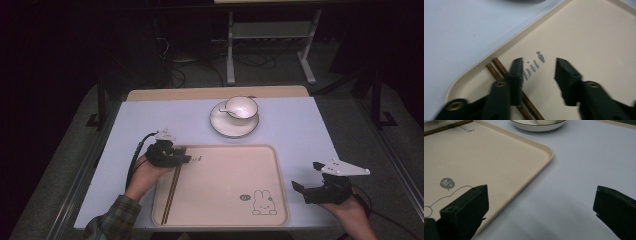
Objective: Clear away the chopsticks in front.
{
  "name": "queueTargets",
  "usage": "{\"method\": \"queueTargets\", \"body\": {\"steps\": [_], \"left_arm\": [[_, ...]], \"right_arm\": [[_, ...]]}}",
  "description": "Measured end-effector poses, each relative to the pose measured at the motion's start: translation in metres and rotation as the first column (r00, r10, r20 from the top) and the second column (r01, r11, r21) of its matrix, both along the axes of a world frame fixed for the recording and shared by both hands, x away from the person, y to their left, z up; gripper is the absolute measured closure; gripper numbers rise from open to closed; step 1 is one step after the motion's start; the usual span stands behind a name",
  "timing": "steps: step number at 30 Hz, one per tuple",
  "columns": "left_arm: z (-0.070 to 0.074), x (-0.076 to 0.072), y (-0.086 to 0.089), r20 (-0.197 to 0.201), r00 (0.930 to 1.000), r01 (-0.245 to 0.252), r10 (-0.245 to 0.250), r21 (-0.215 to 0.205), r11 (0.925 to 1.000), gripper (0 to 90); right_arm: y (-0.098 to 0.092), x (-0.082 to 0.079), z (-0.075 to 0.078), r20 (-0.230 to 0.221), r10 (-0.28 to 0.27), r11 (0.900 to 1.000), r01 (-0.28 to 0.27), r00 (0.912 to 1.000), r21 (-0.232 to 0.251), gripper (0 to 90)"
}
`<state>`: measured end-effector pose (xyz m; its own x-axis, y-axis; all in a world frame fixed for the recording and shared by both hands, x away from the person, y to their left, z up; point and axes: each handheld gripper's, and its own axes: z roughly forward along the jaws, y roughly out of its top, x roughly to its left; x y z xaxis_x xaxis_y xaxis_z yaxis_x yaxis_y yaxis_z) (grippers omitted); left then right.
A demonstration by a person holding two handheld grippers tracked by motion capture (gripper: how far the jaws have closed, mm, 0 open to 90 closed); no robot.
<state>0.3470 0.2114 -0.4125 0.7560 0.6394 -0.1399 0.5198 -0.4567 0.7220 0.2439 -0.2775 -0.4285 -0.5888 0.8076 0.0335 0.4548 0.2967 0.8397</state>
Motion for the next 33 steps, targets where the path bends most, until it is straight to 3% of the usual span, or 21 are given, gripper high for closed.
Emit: {"method": "queueTargets", "body": {"steps": [6, 11, 28, 33], "left_arm": [[0.005, -0.021, 0.015, 0.058, 0.9983, -0.003, 0.003, -0.001, 1.0, 35.0], [0.004, -0.036, 0.028, 0.099, 0.9946, -0.032, 0.029, 0.025, 0.9992, 23.6], [-0.004, -0.077, 0.074, 0.124, 0.9863, -0.112, 0.109, 0.015, 0.9936, 15.2], [-0.012, -0.083, 0.082, 0.114, 0.9878, -0.112, 0.106, 0.047, 0.9925, 15.1]], "right_arm": [[0.002, -0.001, 0.001, 0.0, 0.009, 1.0, -0.009, 1.0, 0.0, 0.0], [0.004, -0.001, 0.001, 0.001, 0.021, 1.0, -0.021, 0.9998, 0.001, 0.0], [0.007, -0.002, 0.001, 0.009, 0.045, 0.999, -0.045, 0.9989, 0.006, 0.0], [0.009, -0.002, 0.0, 0.008, 0.054, 0.999, -0.054, 0.9985, 0.002, 0.0]]}}
